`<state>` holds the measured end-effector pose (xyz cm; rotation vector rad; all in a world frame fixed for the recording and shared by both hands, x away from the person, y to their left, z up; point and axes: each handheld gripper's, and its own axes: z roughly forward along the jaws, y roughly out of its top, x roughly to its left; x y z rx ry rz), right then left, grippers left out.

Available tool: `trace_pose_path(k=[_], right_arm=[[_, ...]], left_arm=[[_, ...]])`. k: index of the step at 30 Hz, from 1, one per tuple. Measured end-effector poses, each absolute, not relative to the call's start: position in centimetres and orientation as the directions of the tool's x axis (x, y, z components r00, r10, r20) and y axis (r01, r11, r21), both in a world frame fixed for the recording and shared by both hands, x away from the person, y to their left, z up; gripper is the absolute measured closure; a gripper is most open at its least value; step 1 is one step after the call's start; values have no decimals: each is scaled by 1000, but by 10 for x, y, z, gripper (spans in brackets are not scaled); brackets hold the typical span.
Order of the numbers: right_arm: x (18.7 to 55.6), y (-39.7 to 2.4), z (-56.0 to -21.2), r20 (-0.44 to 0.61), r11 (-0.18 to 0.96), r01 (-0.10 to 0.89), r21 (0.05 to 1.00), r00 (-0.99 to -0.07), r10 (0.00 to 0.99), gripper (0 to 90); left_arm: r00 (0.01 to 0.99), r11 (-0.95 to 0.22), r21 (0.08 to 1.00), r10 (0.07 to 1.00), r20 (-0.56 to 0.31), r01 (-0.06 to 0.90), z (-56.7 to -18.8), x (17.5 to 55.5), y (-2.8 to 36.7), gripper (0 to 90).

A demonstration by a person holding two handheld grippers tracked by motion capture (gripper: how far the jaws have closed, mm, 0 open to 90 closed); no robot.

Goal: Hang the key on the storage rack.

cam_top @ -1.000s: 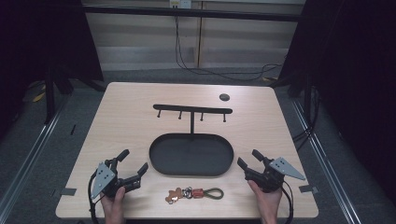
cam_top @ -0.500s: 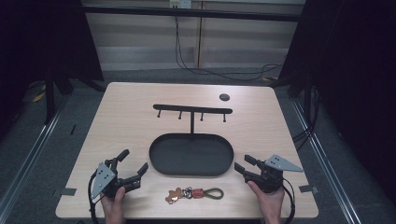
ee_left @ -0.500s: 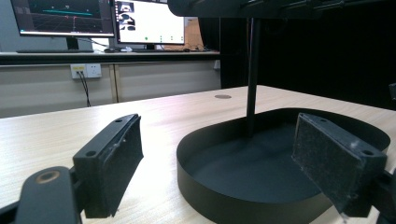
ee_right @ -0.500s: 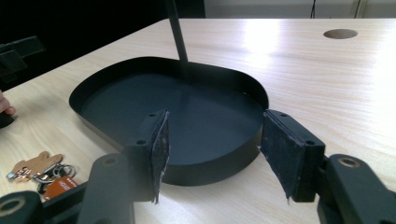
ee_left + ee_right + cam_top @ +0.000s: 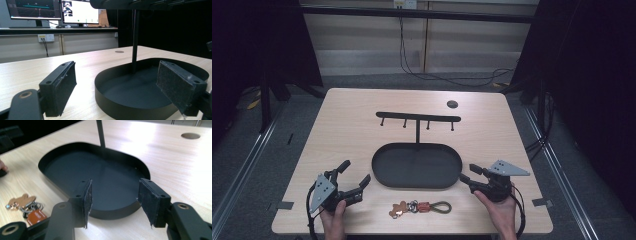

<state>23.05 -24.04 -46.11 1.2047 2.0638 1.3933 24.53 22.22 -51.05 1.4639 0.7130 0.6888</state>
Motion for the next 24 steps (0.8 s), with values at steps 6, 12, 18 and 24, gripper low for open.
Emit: trace_pose_path(k=[6, 12, 18, 24], right_arm=[[232, -232, -458, 176, 212, 508, 835, -612, 771, 525], [238, -227, -448, 205, 279, 552, 786, -659, 724, 549], [243, -221, -441, 182, 373, 571, 731, -690, 700, 537], [242, -217, -439, 166, 407, 577, 708, -697, 698, 513]], left_arm=[[624, -1, 1000, 782, -10, 17, -510, 245, 222, 157], [621, -4, 1000, 784, -7, 16, -510, 245, 222, 157], [621, -3, 1000, 784, -8, 16, -510, 245, 222, 157], [619, -8, 1000, 785, -4, 16, -510, 245, 223, 157]])
